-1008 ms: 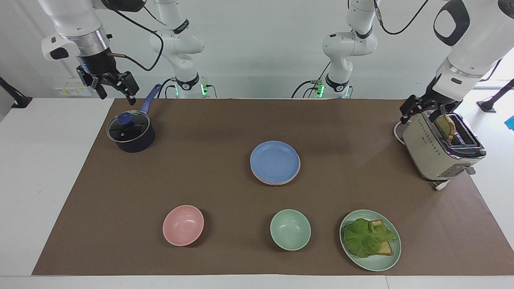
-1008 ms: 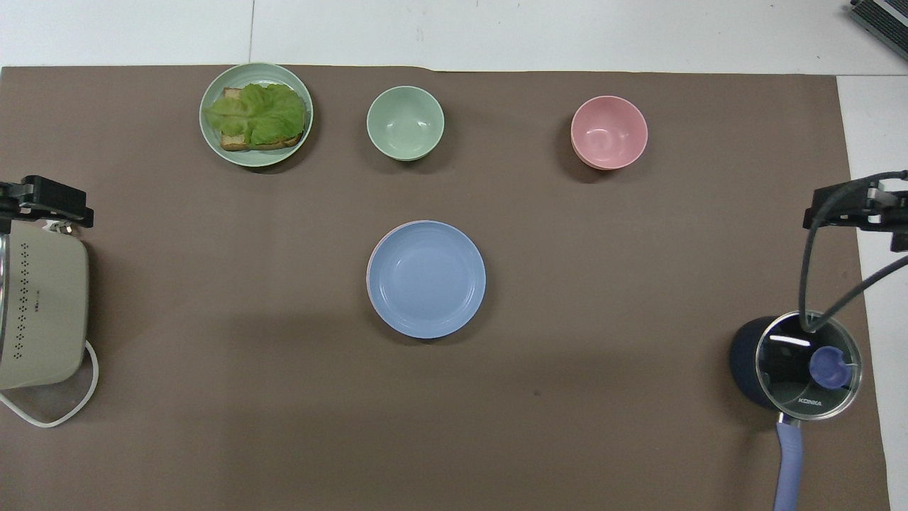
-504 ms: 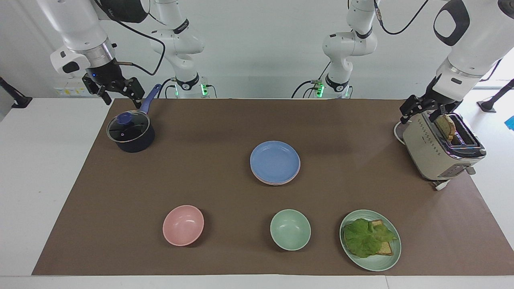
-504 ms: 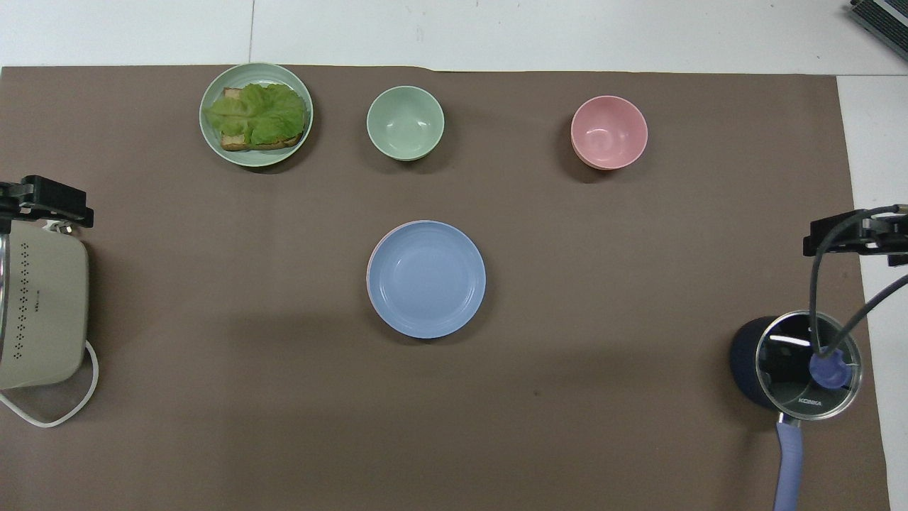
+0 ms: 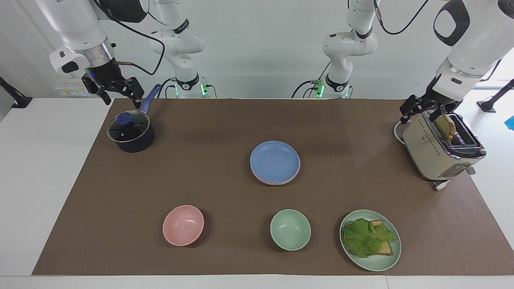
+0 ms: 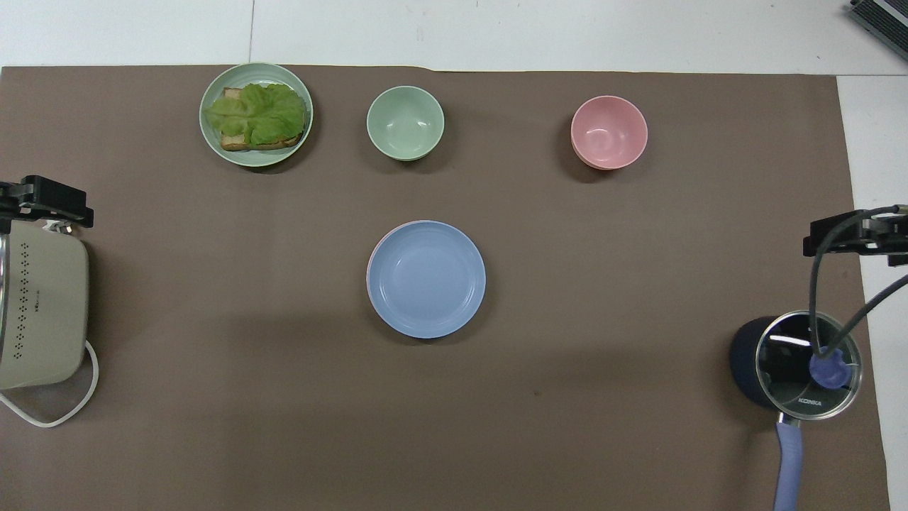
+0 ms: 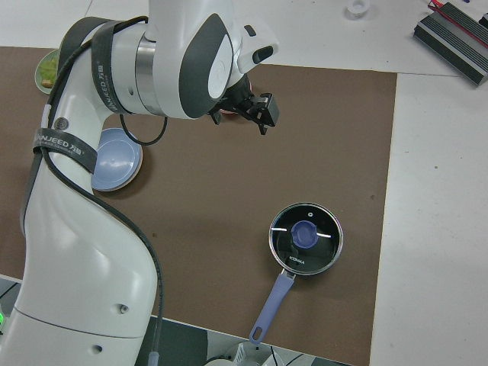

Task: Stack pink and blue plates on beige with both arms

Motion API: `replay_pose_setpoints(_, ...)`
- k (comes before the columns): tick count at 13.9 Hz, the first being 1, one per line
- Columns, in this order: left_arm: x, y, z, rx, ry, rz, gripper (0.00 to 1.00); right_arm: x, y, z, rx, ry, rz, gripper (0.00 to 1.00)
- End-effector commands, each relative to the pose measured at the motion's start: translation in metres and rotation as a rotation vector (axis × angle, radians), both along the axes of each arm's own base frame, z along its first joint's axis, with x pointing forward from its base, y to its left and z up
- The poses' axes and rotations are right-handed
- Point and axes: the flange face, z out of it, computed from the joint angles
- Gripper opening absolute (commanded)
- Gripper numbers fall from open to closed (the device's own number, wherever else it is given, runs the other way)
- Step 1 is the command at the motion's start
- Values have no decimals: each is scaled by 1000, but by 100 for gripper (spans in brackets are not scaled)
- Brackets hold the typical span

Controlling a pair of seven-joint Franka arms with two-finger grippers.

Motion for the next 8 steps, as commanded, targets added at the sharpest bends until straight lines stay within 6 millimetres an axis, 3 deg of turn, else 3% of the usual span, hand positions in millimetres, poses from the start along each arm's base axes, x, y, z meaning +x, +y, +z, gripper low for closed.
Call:
replay_pose_setpoints(1, -6, 0, 5, 16, 3, 4, 100, -4, -13, 5, 16, -4, 1, 100)
replay_pose_setpoints(3, -6, 0, 5, 16, 3, 4, 100, -4, -15, 8, 15, 19, -5, 100)
replay_pose_setpoints(8, -6, 0, 5, 16, 3, 4, 100, -17, 13, 29, 17, 58, 46, 100)
